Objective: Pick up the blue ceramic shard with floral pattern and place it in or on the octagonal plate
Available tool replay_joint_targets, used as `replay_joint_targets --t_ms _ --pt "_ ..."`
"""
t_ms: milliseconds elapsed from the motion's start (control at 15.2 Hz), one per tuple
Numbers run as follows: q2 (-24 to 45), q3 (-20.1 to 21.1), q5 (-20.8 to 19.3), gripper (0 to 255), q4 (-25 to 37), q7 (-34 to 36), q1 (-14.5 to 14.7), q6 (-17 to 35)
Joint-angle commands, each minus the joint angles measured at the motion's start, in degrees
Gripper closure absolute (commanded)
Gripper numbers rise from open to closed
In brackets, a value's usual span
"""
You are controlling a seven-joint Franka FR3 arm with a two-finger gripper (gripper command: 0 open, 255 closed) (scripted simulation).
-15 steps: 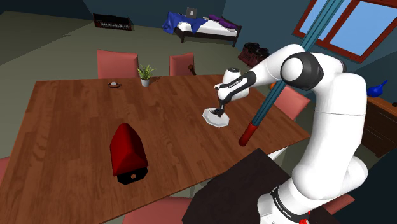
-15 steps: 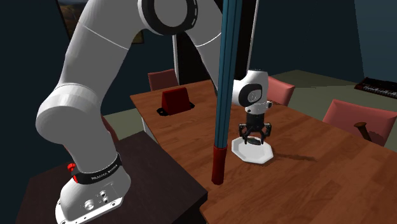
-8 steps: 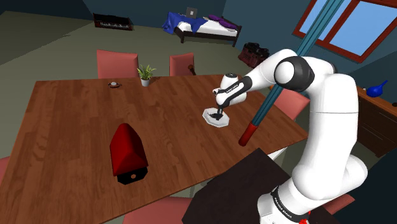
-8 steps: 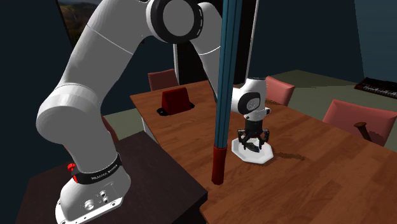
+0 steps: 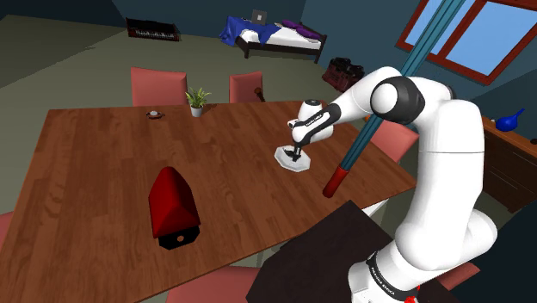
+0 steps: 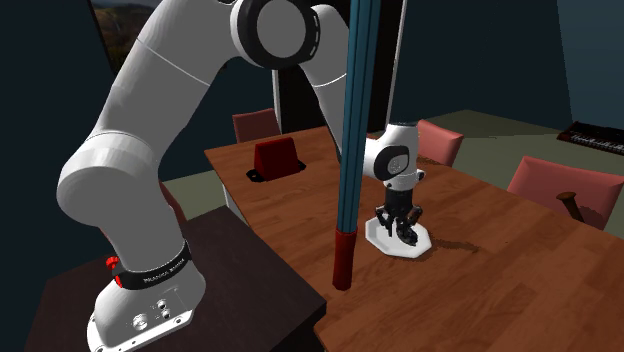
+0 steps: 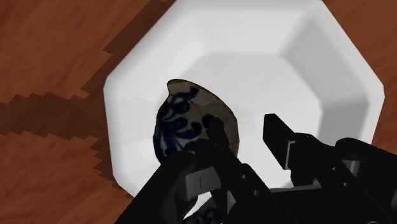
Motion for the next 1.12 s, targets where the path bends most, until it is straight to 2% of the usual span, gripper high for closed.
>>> replay_joint_targets --t_ms 0,264,528,1056 --pt "0.0 0.0 0.0 0 -0.1 0.0 0.0 0.0" --pt "0.2 0.0 0.0 0 0.1 0.0 0.0 0.0" --pt "-6.3 0.6 0.6 0 -2.0 -0.4 0.1 -4.4" --pt "-6.3 0.6 0.6 0 -2.0 -0.4 0.1 -4.4"
